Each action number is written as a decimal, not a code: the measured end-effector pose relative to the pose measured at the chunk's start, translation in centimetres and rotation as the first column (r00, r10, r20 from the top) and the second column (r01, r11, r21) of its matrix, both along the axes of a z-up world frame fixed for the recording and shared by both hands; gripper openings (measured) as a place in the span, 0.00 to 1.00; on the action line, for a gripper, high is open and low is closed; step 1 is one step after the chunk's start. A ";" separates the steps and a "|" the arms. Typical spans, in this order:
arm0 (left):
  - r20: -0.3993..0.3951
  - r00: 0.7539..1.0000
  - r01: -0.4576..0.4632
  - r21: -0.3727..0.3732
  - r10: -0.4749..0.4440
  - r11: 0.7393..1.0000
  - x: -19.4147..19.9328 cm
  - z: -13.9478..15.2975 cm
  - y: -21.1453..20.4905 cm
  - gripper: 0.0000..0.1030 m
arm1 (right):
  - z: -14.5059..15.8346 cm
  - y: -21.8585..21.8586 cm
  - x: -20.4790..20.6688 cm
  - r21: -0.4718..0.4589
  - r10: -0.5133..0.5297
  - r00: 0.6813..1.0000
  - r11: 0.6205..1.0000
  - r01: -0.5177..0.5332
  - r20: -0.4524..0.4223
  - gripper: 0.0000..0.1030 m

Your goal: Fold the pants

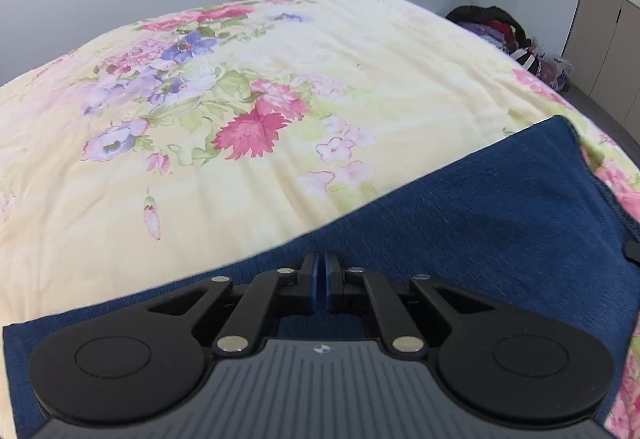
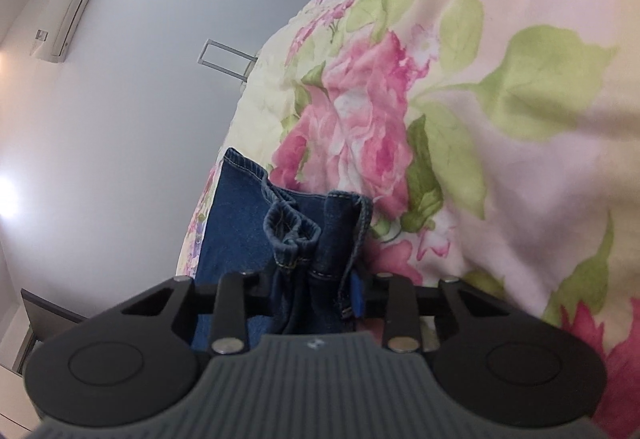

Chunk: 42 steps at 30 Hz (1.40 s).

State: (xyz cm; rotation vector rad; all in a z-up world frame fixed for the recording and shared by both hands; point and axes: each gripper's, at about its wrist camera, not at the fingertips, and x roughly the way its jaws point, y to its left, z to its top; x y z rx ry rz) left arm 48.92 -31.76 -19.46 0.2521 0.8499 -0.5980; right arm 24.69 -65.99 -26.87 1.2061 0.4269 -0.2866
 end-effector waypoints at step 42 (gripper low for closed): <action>-0.136 0.991 0.004 0.078 0.007 0.997 -14.7 0.0 0.8 0.01 | 2.1 1.0 -0.2 -0.137 0.029 1.000 0.990 -0.029 0.000 0.18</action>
